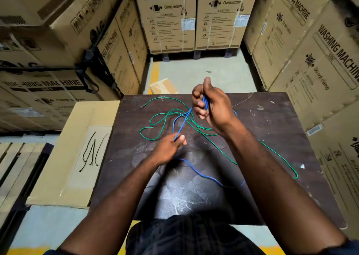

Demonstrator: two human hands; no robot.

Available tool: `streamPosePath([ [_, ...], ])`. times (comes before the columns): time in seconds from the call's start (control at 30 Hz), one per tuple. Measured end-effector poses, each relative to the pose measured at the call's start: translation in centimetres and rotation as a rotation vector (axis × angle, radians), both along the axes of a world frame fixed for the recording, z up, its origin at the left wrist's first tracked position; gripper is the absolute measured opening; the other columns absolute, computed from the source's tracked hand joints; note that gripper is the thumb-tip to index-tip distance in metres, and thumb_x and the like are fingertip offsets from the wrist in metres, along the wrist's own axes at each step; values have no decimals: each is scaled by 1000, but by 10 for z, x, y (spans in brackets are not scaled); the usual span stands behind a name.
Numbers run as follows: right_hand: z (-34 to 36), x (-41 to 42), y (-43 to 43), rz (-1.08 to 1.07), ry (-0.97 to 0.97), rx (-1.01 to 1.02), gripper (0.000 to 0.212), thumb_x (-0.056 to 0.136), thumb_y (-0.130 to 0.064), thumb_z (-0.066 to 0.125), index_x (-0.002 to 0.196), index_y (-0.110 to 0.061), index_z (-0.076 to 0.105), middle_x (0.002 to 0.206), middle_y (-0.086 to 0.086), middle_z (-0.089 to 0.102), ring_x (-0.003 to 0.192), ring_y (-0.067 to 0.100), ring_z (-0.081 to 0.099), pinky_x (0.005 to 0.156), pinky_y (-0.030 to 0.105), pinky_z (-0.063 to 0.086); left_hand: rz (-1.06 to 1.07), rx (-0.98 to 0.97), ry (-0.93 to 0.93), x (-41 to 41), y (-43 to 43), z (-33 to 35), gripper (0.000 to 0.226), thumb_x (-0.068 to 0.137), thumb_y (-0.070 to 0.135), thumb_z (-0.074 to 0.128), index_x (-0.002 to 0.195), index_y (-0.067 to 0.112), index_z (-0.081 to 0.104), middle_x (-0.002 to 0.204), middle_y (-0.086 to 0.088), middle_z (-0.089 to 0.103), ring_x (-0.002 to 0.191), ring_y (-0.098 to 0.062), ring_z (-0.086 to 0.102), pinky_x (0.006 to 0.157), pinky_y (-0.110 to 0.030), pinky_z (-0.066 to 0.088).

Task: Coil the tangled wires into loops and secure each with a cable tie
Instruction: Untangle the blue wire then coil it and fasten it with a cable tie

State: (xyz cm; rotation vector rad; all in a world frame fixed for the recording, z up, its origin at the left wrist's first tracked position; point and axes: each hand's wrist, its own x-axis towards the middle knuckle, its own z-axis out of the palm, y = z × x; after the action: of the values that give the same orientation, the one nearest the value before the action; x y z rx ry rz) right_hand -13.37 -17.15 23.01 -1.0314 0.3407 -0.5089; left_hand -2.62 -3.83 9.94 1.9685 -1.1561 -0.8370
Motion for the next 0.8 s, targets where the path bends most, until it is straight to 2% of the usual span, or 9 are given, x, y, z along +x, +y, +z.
streamPosePath([
  [0.03,1,2,-1,-39,-16,16,44,102,-40,25,76,-14,48,52,-4,36,39,8,27,39,17,22,-2,-7,-42,-1,1,1,25,98,31,47,78,20,59,70,8,57,67,4,51,69,-29,41],
  [0.1,1,6,-5,-107,-40,44,40,103,-38,26,80,-15,48,53,-5,39,42,8,29,39,19,24,-8,-13,-133,-5,3,8,28,97,41,43,90,17,55,78,0,62,76,-15,59,73,-34,45],
  [0.17,-1,9,-9,-161,-54,55,37,103,-38,27,81,-16,47,55,-6,41,43,8,30,40,19,26,-7,-37,-191,-9,5,15,28,96,49,39,97,24,49,83,0,63,80,-22,61,71,-35,45],
  [0.27,-7,12,-17,-241,-90,111,32,103,-34,29,84,-16,47,57,-6,44,44,8,35,42,19,29,67,-257,-160,-19,13,23,22,96,45,39,98,25,49,69,2,55,63,-13,52,61,-33,39],
  [0.37,-16,13,-24,-339,-71,135,28,104,-29,32,84,-15,46,59,-4,47,47,9,40,44,20,34,135,-421,-121,-28,20,25,21,99,37,37,93,29,56,60,-2,48,53,-17,44,57,-33,36],
  [0.5,-34,14,-26,-408,35,29,28,104,-22,33,79,-15,44,57,-5,50,45,9,44,43,21,39,163,-421,-160,-28,21,31,23,97,31,42,83,26,59,58,6,47,49,-9,39,54,-26,35],
  [0.6,-50,16,-29,-488,98,26,31,104,-19,32,75,-15,42,57,-3,49,44,9,48,43,23,43,85,-417,-224,-30,21,39,24,97,28,45,79,22,60,55,6,46,49,-6,40,53,-21,34],
  [0.7,-60,16,-33,-537,165,24,32,104,-20,32,75,-14,41,62,3,45,43,9,49,45,24,47,-41,-389,-261,-33,20,43,25,97,31,44,82,22,63,58,4,50,52,-11,47,56,-27,39],
  [0.8,-69,14,-25,-436,272,-158,29,104,-18,32,77,-14,42,64,3,43,43,7,47,48,25,45,-25,-406,-242,-33,18,50,21,94,28,46,81,22,62,57,5,50,51,-12,46,55,-31,40],
])
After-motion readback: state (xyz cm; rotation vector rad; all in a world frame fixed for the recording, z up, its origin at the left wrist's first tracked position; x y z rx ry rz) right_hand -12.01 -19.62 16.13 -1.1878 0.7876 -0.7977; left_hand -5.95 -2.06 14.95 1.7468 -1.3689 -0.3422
